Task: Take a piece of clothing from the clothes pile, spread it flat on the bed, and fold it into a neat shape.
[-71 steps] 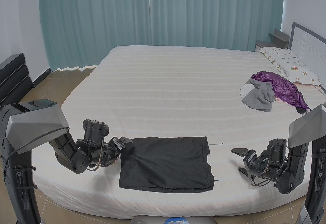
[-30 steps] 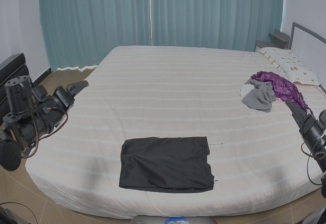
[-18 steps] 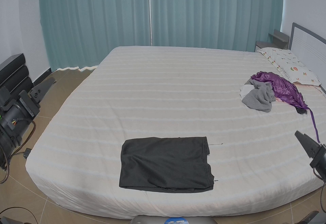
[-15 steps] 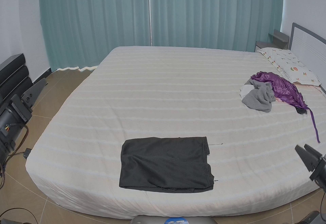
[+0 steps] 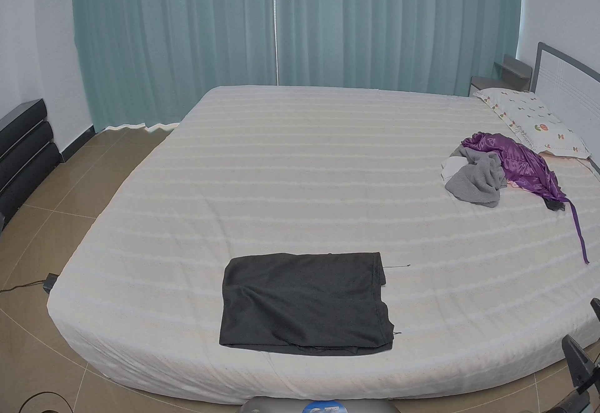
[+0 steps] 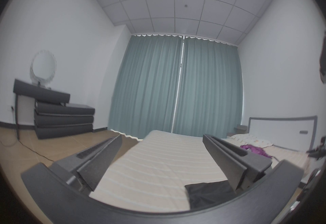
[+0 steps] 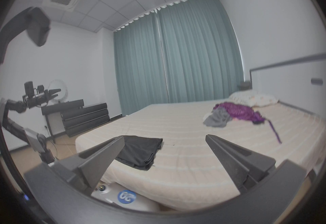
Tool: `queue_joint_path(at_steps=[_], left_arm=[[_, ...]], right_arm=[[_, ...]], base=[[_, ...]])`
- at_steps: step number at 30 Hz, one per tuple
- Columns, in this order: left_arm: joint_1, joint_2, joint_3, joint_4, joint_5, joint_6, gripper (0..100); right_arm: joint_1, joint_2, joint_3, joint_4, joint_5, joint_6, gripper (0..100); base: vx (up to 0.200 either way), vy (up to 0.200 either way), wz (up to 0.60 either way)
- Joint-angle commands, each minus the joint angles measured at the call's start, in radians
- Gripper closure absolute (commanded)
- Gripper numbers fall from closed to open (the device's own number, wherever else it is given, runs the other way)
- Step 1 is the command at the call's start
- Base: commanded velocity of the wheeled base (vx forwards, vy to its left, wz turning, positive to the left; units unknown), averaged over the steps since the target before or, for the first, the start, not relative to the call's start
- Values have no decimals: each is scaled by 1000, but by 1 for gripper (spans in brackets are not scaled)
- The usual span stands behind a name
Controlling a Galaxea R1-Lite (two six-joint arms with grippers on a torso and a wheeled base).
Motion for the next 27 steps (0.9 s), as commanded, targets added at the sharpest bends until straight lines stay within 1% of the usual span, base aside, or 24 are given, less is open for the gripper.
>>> queue_joint_path(at_steps=[1,4,7,9,10,11,13,15,17,20,22,26,27], left_arm=[[75,-255,-4,107,23,79,0],[98,-289,-1,116,20,119,0],[99,-338,7,119,20,176,0],[98,-364,19,119,20,193,0],[99,-382,32,119,20,202,0],[99,-384,35,119,20,202,0],[118,-422,70,114,20,223,0],[148,-447,88,118,14,228,0],[161,-486,116,118,-12,231,0],[161,-493,168,101,-18,240,0],[161,-493,214,82,-23,239,0],[161,-493,326,-25,-26,239,0],[161,-493,326,-28,-24,236,0]], right_arm=[[-42,-204,-59,66,4,-97,0],[-42,-204,-63,50,1,-113,0],[-42,-204,-47,15,-4,-163,0],[-42,-204,-30,-6,-19,-191,0],[-42,-204,-4,-23,-42,-206,0],[-42,-204,-1,-26,-45,-208,0],[-42,-204,69,-80,-96,-226,0],[-42,-204,117,-132,-117,-224,0],[-42,-204,155,-171,-131,-224,0],[-42,-204,155,-157,-148,-223,0],[-42,-204,155,-117,-150,-221,0],[-42,-204,155,-55,-151,-217,0],[-42,-204,155,-55,-151,-217,0]], base=[[0,0,0],[0,0,0],[0,0,0],[0,0,0],[0,0,0],[0,0,0],[0,0,0],[0,0,0],[0,0,0],[0,0,0],[0,0,0],[0,0,0],[0,0,0]])
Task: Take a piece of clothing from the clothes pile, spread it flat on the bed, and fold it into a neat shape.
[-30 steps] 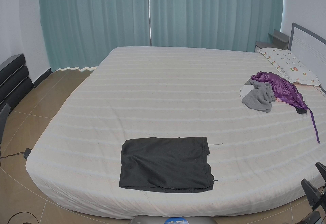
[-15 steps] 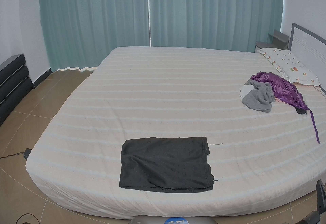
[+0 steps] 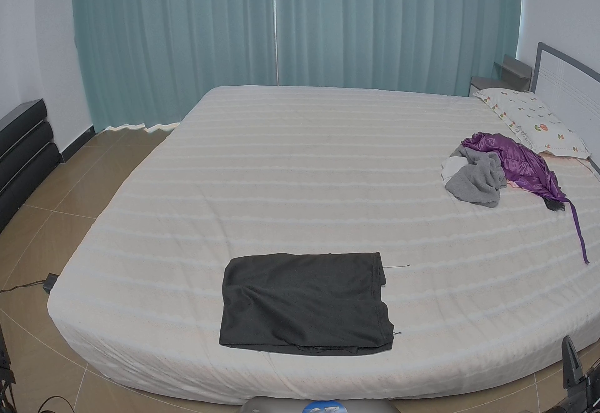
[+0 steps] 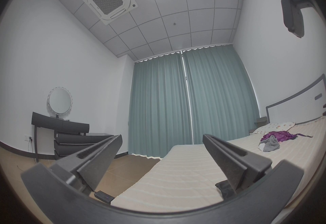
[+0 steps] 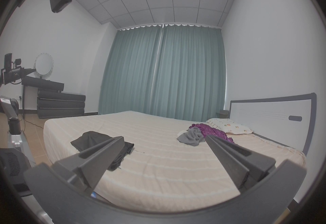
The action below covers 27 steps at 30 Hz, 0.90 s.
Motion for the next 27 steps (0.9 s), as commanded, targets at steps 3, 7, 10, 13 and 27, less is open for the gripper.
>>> queue_joint_path(at_steps=[3,7,10,13,27], left_arm=[[2,-21,86,-43,-4,-16,0],[2,-21,86,29,-65,-22,0],[2,-21,86,103,-93,-22,0],[2,-21,86,161,-113,-24,0],[2,-21,86,307,-303,-94,0]], right_arm=[[1,-11,20,27,-4,10,0],[-4,-10,20,47,-47,60,0],[-4,-10,20,96,-88,97,0],[-4,-10,20,105,-93,117,0],[-2,-10,20,103,-94,132,0]], base=[[0,0,0],[0,0,0],[0,0,0],[0,0,0],[0,0,0]])
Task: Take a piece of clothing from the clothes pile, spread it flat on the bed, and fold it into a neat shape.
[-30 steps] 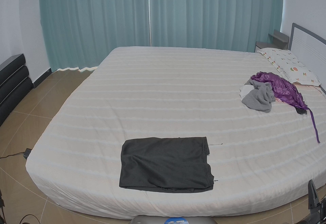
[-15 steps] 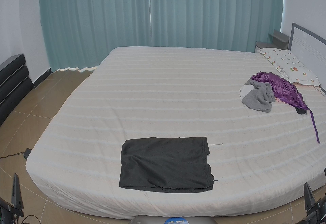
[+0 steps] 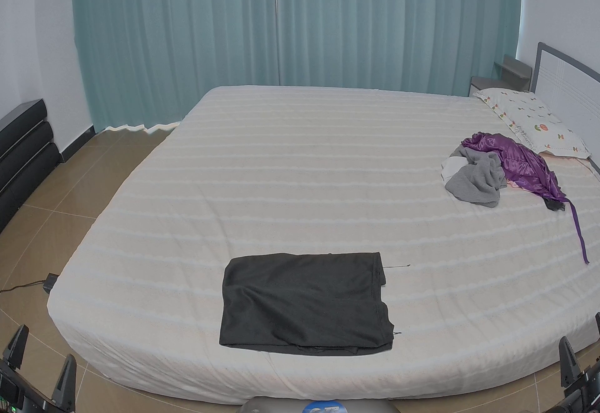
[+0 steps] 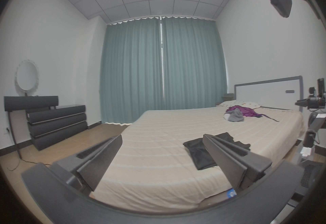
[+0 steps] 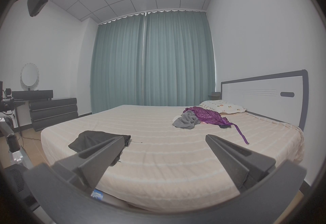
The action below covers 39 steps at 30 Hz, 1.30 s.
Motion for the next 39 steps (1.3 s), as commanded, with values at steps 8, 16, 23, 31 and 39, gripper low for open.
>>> queue_joint_path(at_steps=[8,16,23,31,39], left_arm=[[0,-10,18,5,-53,-42,0],[0,-10,13,7,-163,-63,0],[0,-10,12,9,-143,-85,0],[0,-10,4,35,-27,-71,0],[0,-10,2,36,-13,-128,0]], right_arm=[[1,-10,17,-2,0,6,0],[1,-10,17,-2,0,10,0],[1,-10,17,-2,0,7,0],[1,-10,17,-2,2,10,0],[1,-10,17,-2,2,1,0]], base=[[0,0,0],[0,0,0],[0,0,0],[0,0,0],[0,0,0]])
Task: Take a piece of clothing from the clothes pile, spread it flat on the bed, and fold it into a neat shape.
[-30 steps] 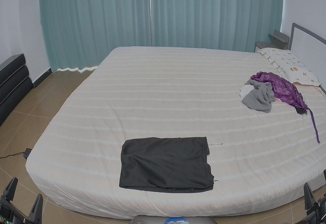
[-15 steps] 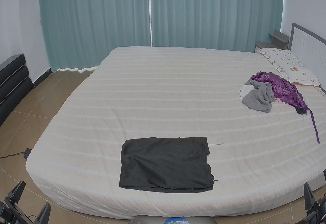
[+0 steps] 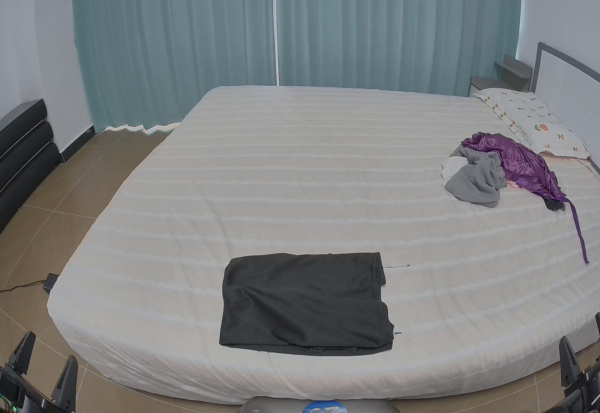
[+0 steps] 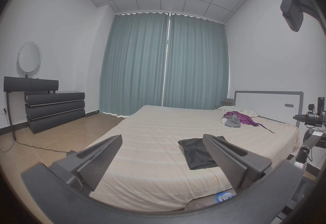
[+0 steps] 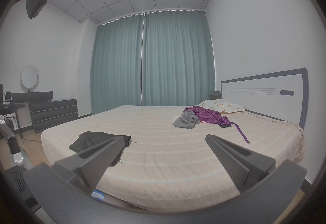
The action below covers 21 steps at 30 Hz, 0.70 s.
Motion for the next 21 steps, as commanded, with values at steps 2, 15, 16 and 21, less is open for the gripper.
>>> queue_joint_path(at_steps=[2,15,16,21], left_arm=[[0,-13,4,-2,5,7,0],[-3,-8,2,13,-24,89,0],[-1,-11,-2,32,-26,89,0],[0,-13,18,28,-29,128,0]], right_arm=[[0,-12,18,0,1,-1,0],[0,-12,18,0,3,-4,0],[0,-12,18,0,3,-4,0],[0,-14,18,0,3,-1,0]], base=[[0,0,0],[0,0,0],[0,0,0],[0,0,0]])
